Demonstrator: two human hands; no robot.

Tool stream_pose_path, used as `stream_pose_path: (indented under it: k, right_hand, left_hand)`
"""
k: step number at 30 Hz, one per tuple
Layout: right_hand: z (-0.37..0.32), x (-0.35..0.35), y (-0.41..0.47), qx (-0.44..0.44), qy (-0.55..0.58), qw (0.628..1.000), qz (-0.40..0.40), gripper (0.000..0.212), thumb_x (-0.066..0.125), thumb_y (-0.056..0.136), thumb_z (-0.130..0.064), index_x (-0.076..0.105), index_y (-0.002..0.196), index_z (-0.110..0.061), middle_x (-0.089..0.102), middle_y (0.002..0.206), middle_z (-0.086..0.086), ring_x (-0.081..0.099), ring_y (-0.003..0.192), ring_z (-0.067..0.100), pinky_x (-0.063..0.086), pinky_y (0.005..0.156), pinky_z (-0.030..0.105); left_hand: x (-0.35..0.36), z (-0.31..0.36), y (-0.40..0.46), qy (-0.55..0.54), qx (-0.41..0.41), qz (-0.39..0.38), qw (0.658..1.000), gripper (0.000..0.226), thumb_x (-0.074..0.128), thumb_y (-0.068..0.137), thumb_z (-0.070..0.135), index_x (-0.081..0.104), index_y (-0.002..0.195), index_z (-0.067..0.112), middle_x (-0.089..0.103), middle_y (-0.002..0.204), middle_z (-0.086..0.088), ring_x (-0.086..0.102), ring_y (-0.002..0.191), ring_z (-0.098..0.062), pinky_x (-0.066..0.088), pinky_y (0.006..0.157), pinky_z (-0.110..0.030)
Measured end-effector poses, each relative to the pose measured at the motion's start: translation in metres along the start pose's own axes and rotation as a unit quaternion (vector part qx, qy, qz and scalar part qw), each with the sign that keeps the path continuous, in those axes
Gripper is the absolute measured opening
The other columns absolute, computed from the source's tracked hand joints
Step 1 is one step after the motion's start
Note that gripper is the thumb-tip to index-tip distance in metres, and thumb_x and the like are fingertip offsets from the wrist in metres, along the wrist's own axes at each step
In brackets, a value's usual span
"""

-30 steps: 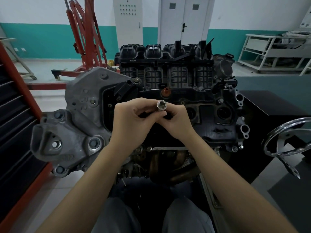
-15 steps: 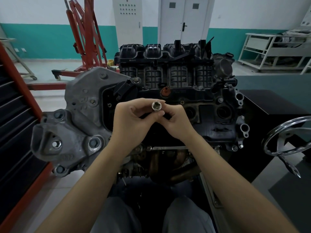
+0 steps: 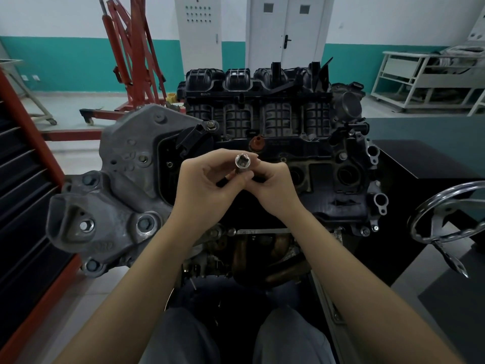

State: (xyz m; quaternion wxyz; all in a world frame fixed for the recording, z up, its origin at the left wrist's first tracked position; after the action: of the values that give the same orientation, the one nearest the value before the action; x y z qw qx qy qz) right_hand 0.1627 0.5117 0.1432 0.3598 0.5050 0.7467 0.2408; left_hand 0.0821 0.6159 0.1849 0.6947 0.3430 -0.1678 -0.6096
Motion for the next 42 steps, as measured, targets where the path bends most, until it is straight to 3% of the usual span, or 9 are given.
stream_pose_path:
  k: [2,6,11,16,21,23,29,35,42]
  right_hand:
    - [0.001,-0.001,0.0,0.005,-0.001,1.0,0.016,0.019,0.074,0.078,0.0,0.071,0.096,-0.008,0.072,0.087,0.004,0.071,0.083,0.015,0.056,0.078,0.031]
    - [-0.001,0.0,0.0,-0.002,-0.004,1.0,-0.006,0.021,0.071,0.081,-0.002,0.07,0.102,0.0,0.072,0.095,0.008,0.07,0.09,0.014,0.054,0.082,0.026]
    - [-0.003,0.0,-0.001,-0.01,-0.001,1.0,-0.009,0.024,0.068,0.081,0.0,0.067,0.105,-0.008,0.069,0.092,0.001,0.067,0.087,-0.001,0.051,0.078,0.018]
    - [0.002,-0.002,0.001,0.011,0.008,1.0,0.018,0.014,0.074,0.078,0.001,0.072,0.092,0.001,0.073,0.087,0.013,0.071,0.084,0.024,0.057,0.079,0.04]
    - [-0.006,0.003,-0.001,-0.026,-0.001,0.999,-0.024,0.029,0.064,0.084,0.002,0.063,0.109,-0.014,0.066,0.09,-0.022,0.065,0.089,-0.005,0.048,0.077,0.012]
    - [-0.004,0.002,0.0,-0.017,-0.003,1.0,-0.013,0.029,0.066,0.083,0.001,0.063,0.107,-0.015,0.065,0.09,-0.025,0.065,0.087,-0.007,0.047,0.076,0.011]
    - [0.003,0.0,0.0,0.01,0.002,1.0,0.006,0.014,0.073,0.079,-0.001,0.073,0.094,-0.001,0.073,0.089,0.01,0.071,0.086,0.021,0.057,0.079,0.042]
    - [-0.004,0.001,0.0,-0.007,0.003,1.0,-0.014,0.027,0.067,0.083,0.0,0.065,0.107,-0.012,0.068,0.093,-0.008,0.066,0.088,-0.002,0.049,0.079,0.017]
    - [0.0,-0.003,0.0,0.014,0.002,1.0,0.012,0.016,0.073,0.08,0.002,0.071,0.095,0.002,0.073,0.091,0.014,0.071,0.087,0.024,0.056,0.082,0.041]
  left_hand:
    - [-0.002,0.001,0.0,0.05,0.002,0.023,0.998,0.025,0.08,0.072,-0.002,0.072,0.093,0.01,0.073,0.091,-0.003,0.07,0.089,-0.014,0.056,0.083,-0.029]
    - [-0.006,0.004,-0.003,0.073,-0.001,0.05,0.996,0.023,0.081,0.07,0.001,0.074,0.085,0.016,0.073,0.084,0.008,0.071,0.081,-0.006,0.056,0.076,-0.022]
    - [0.002,0.002,-0.001,0.012,-0.017,-0.024,0.999,0.028,0.072,0.077,-0.011,0.072,0.098,0.009,0.074,0.095,-0.007,0.071,0.094,-0.019,0.056,0.087,-0.038]
    - [-0.004,0.005,0.001,0.067,-0.005,0.038,0.997,0.023,0.083,0.069,0.0,0.073,0.088,0.008,0.073,0.086,-0.001,0.071,0.084,-0.011,0.058,0.081,-0.031]
    - [0.0,0.003,-0.001,0.006,-0.01,0.005,1.0,0.034,0.074,0.075,-0.009,0.07,0.094,0.019,0.073,0.092,0.002,0.071,0.089,-0.013,0.057,0.083,-0.031]
    - [0.001,0.001,-0.001,-0.018,-0.016,-0.01,1.0,0.034,0.072,0.076,-0.012,0.07,0.097,0.016,0.073,0.094,-0.003,0.071,0.093,-0.017,0.056,0.086,-0.034]
    - [-0.005,0.0,-0.002,0.068,-0.004,0.057,0.996,0.021,0.085,0.066,0.004,0.073,0.083,0.01,0.073,0.083,0.0,0.071,0.08,-0.013,0.057,0.077,-0.027]
    - [-0.001,-0.006,-0.001,-0.025,-0.021,0.013,0.999,0.029,0.071,0.076,-0.013,0.07,0.101,0.001,0.072,0.094,-0.012,0.071,0.092,-0.022,0.057,0.087,-0.04]
    - [-0.006,0.0,-0.001,0.06,0.005,0.067,0.996,0.023,0.084,0.068,0.005,0.073,0.087,0.011,0.073,0.084,-0.001,0.071,0.081,-0.013,0.057,0.077,-0.027]
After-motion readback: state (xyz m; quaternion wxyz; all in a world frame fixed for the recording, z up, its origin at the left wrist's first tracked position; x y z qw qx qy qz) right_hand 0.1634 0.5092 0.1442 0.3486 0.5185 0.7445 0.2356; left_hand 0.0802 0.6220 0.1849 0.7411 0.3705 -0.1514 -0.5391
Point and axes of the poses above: each hand's wrist, its own y-axis towards the middle knuckle, its own x-axis out of the palm, z = x × y, the point moved 8 cm from there along y, towards the middle knuckle
